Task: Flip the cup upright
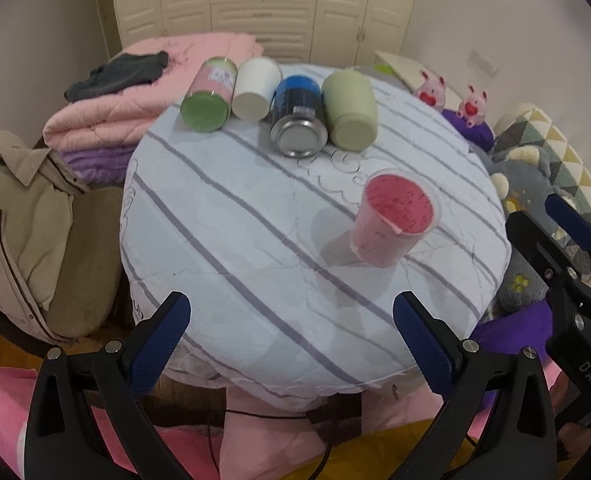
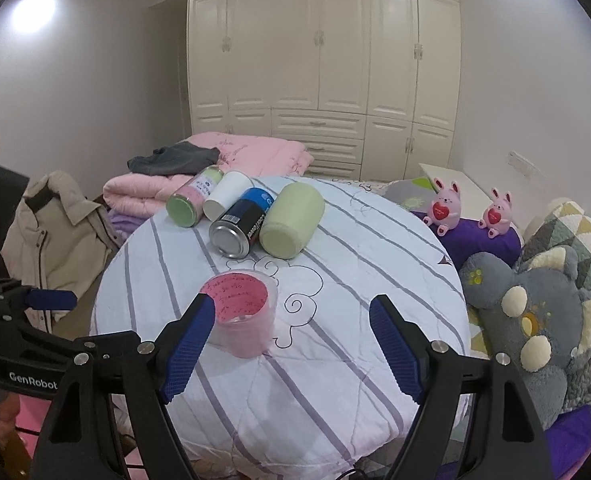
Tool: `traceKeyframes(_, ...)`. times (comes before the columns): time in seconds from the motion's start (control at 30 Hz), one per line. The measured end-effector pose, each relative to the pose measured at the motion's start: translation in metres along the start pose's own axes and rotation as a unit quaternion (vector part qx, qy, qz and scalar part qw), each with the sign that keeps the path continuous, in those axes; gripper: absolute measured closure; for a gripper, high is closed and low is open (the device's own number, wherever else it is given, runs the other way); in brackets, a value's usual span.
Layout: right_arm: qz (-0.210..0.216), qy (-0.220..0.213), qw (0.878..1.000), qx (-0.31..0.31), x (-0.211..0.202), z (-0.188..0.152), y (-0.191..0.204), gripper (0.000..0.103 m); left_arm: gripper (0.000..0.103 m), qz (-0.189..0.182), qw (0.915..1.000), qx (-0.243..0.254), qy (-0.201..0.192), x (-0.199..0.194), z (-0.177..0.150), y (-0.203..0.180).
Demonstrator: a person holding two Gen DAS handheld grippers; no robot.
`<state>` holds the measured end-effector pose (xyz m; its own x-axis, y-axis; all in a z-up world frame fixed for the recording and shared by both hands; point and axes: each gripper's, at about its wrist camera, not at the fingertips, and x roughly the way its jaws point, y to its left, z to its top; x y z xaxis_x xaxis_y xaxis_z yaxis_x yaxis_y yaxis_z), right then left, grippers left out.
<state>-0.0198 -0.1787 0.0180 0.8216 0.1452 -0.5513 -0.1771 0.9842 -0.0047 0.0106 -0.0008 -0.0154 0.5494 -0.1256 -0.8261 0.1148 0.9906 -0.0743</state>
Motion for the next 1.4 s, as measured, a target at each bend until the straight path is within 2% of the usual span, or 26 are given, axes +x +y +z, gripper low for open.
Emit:
traceKeyframes(0.23,-0.004,-0.014,1.0,0.025,-0.007,-0.007,-0.008,0.022,0.001,-0.003,0.9987,0.01,-0.05,-0.009,-0.007,-0.012)
traceKeyframes(0.4,-0.004,-0.02,0.999,0.033,-0.006,-0.012,-0.01,0.022,0.001,-0.023,0.9941,0.005,-0.106,-0.017,-0.013,-0.014)
traceKeyframes(0.47,-0.003,-0.021,0.999,0.034,-0.004,-0.014,-0.01,0.022,0.001,-0.018,0.993,0.006,-0.117,-0.018,-0.014,-0.015)
traceKeyframes(0.57,-0.005,-0.012,0.999,0.038,0.001,-0.018,-0.009,0.022,0.001,-0.005,0.9921,0.007,-0.125,-0.016,-0.015,-0.016)
traceKeyframes(0.7,0.003,-0.012,0.999,0.048,0.002,-0.021,-0.011,0.022,0.001,-0.006,0.9909,-0.004,-0.134,-0.015,-0.018,-0.012)
traceKeyframes(0.93,0.002,-0.014,0.999,0.037,0.0,-0.021,-0.006,0.022,0.001,0.017,0.9891,-0.007,-0.146,-0.014,-0.018,-0.009)
traceKeyframes(1.4,-0.002,-0.006,1.0,0.03,0.003,-0.025,-0.004,0.022,0.001,0.023,0.9852,-0.003,-0.17,-0.019,-0.016,-0.01)
